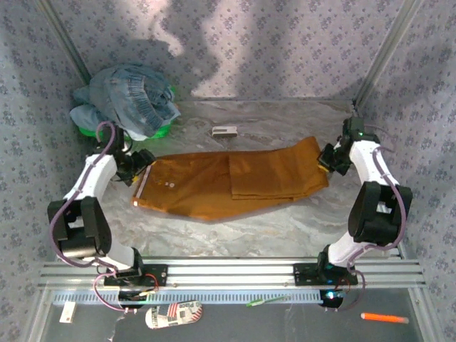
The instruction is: Fold and stack the trousers
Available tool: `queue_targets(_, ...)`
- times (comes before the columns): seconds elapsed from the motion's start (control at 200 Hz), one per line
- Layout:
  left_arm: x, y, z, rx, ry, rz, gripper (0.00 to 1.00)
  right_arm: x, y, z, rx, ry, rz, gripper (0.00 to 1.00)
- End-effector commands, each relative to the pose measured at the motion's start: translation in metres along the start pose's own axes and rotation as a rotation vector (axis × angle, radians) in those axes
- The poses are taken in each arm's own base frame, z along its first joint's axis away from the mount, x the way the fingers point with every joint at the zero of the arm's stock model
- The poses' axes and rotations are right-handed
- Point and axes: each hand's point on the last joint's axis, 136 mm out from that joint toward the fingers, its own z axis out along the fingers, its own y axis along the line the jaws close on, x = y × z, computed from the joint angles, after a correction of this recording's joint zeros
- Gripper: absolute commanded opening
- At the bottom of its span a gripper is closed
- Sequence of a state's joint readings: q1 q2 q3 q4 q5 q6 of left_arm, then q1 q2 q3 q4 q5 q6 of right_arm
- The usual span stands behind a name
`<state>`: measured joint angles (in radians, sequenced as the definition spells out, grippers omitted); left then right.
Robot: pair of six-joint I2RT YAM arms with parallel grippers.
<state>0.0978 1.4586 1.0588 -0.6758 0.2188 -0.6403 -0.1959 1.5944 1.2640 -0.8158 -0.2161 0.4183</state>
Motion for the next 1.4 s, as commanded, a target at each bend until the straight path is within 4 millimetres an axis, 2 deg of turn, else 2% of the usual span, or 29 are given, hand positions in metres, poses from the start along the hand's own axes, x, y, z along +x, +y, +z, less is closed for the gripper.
queue_targets(0.0,0.014,0.026,0.003,-0.072,0.022,-0.039,0.79,-0.022,0.004,-0.039,0.012,-0.089,-0.024,0.00)
queue_targets(0.12,0.030,0.039,0.018,-0.095,0.068,-0.077,0.74,-0.018,0.043,-0.062,-0.072,-0.102,-0.103,0.00)
queue_targets(0.26,0.042,0.048,0.036,-0.104,0.075,-0.115,0.64,0.014,0.110,-0.087,-0.195,-0.096,-0.239,0.00)
queue_targets(0.41,0.052,0.053,0.045,-0.137,0.083,-0.087,0.37,0.066,0.188,-0.113,-0.298,-0.075,-0.421,0.00)
queue_targets(0.55,0.068,0.048,0.057,-0.157,0.113,-0.041,0.13,0.117,0.256,-0.121,-0.414,-0.025,-0.523,0.00)
queue_targets(0.7,0.078,0.048,0.070,-0.155,0.139,-0.024,0.00,0.174,0.325,-0.117,-0.546,0.064,-0.579,0.00)
queue_targets(0.765,0.080,0.048,0.073,-0.155,0.153,-0.016,0.00,0.194,0.349,-0.114,-0.579,0.093,-0.603,0.00)
queue_targets(0.924,0.079,0.047,0.072,-0.145,0.143,-0.005,0.00,0.235,0.397,-0.104,-0.646,0.156,-0.626,0.00)
queue_targets(1.064,0.080,0.047,0.075,-0.142,0.149,-0.006,0.00,0.271,0.424,-0.086,-0.672,0.236,-0.630,0.00)
queue_targets(1.174,0.080,0.047,0.076,-0.140,0.150,-0.011,0.00,0.299,0.437,-0.064,-0.662,0.282,-0.634,0.00)
queue_targets(1.394,0.079,0.048,0.074,-0.139,0.147,-0.019,0.00,0.332,0.450,-0.010,-0.624,0.367,-0.609,0.00)
